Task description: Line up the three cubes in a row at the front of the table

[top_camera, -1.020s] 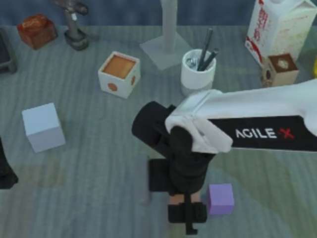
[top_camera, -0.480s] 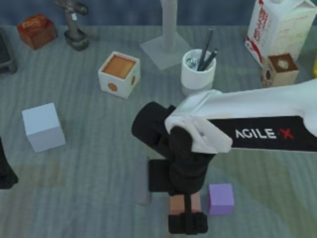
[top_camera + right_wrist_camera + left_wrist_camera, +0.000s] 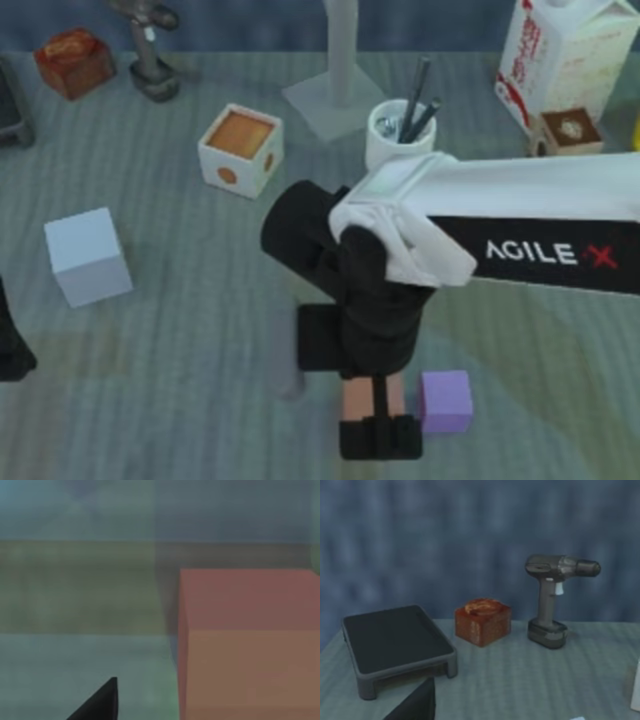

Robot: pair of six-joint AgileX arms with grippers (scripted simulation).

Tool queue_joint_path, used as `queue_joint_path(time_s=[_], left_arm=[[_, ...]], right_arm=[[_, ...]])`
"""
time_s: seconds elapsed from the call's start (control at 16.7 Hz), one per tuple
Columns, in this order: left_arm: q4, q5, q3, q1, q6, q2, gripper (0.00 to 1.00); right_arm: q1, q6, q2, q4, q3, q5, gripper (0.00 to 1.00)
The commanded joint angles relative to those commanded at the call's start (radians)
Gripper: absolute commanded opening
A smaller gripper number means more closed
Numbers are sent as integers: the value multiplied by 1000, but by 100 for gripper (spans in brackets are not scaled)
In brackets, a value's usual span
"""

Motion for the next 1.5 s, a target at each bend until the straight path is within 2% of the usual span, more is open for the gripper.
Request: queue_joint_path(time_s=[0.3,0.72,1.02,1.5], left_arm=[[0,0,0,0,0,0,100],[-42,3,61,-6,44,62,100],[-228,4,340,-23,237,377,100],[-668,-1,955,-58,680,1256,100]], right_arm=[[5,-3,-60,-137,81,0,100],[-31,18,-116,-88,34,-4,100],[-177,122,-410,97,-188,-20,100],[-516,381,-1166,485,-763,-35,100]])
